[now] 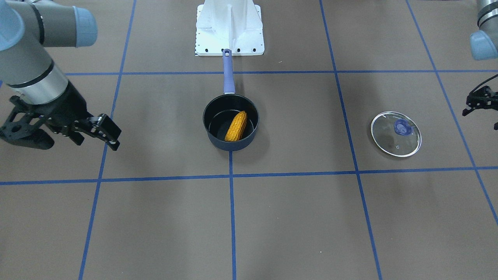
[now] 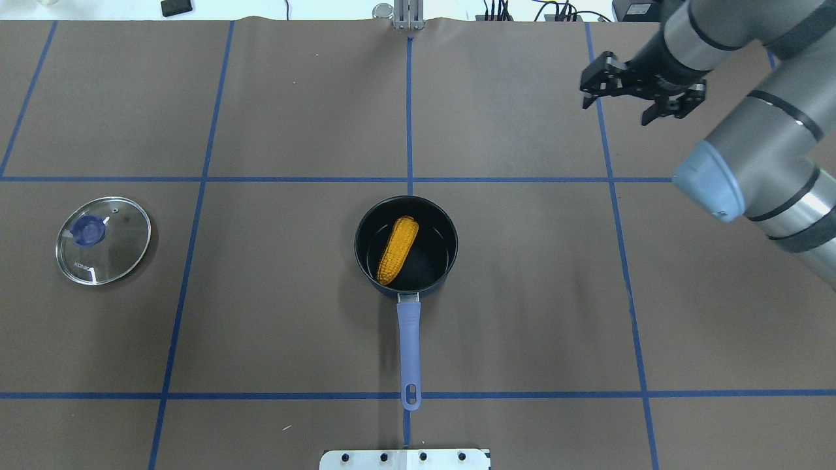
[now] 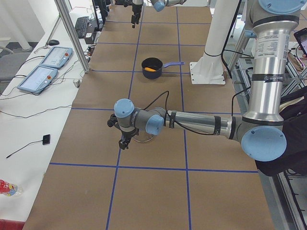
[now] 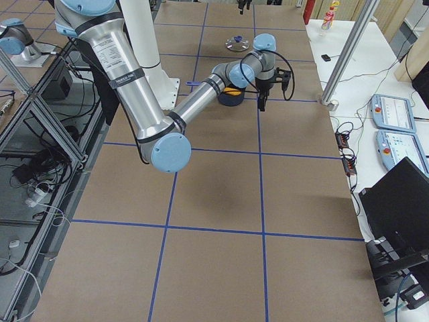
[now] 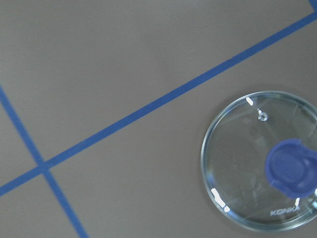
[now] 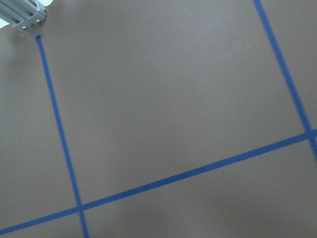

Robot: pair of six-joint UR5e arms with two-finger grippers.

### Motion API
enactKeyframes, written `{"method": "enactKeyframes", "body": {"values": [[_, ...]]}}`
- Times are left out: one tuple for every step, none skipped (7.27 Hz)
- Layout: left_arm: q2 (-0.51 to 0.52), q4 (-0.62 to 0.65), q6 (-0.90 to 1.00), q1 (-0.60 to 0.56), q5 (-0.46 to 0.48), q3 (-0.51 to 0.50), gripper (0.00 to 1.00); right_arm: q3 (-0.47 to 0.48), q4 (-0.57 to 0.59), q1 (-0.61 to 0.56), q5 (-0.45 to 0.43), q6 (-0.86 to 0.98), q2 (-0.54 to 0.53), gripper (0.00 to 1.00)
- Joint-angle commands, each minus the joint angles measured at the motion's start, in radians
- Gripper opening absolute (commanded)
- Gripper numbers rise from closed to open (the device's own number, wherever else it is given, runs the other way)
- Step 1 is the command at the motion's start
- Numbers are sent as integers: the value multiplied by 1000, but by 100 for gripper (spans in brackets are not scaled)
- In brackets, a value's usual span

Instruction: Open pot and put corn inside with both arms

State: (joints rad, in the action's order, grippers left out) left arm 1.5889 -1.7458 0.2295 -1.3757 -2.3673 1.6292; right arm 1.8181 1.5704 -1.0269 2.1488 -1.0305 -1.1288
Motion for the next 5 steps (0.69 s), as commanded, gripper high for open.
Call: {"method": "enactKeyframes", "body": {"values": [[0,66,125,-74,-1,0,98,-3,-1,-134,58,336,-145,100],[-1,69,129,-92,0,-5,98,-5,0,-215,72,468,-196,100],[-1,69,133,-101,0,-12,98,-6,0,-281,100,578,-254,100],[-1,69,134,-114,-1,-20,98,-5,0,-344,124,668,-302,100],[-7,68,134,-120,-1,-20,98,-3,-1,-393,164,706,-339,100]]}}
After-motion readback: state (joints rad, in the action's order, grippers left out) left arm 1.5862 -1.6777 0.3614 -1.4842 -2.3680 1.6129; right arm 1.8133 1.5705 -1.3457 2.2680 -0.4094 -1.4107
